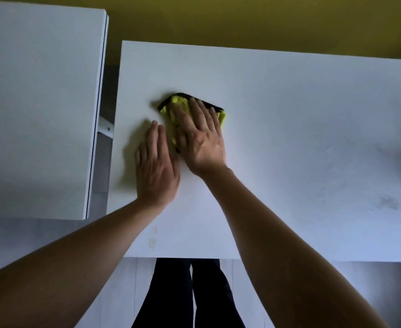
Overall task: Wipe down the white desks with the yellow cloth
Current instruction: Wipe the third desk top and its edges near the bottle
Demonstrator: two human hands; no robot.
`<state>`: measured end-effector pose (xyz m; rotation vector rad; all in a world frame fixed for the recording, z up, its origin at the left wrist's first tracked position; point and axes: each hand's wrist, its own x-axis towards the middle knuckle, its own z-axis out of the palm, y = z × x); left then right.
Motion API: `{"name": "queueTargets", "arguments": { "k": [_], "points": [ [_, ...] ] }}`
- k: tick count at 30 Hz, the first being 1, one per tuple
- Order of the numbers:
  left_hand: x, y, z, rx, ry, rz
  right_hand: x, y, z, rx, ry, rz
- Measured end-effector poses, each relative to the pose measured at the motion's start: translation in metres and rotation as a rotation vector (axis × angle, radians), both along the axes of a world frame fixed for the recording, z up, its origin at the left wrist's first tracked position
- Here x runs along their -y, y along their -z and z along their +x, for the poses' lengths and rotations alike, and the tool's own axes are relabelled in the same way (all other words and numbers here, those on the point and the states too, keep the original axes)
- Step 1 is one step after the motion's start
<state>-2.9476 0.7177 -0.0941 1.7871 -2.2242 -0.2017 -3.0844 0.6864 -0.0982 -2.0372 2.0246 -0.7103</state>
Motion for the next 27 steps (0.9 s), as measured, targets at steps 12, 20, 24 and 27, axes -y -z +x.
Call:
{"name": "queueTargets", "arguments": {
  "k": [12,20,24,27],
  "points": [
    [0.030,0.012,-0.027,0.078,0.042,0.028,0.017,0.016,-0.171,-0.059,0.818,0.017],
    [0.028,0.012,-0.021,0.106,0.059,0.000,0.082,-0.002,-0.013,-0.017,-0.002,0.059],
    [0.030,0.009,-0.022,0.075,0.080,-0.023,0.073,0.011,-0.073,-0.022,0.086,-0.011],
    [0.028,0.009,-0.025,0.067,0.067,-0.021,0.058,0.016,-0.159,-0.110,0.418,-0.002]
  ]
}}
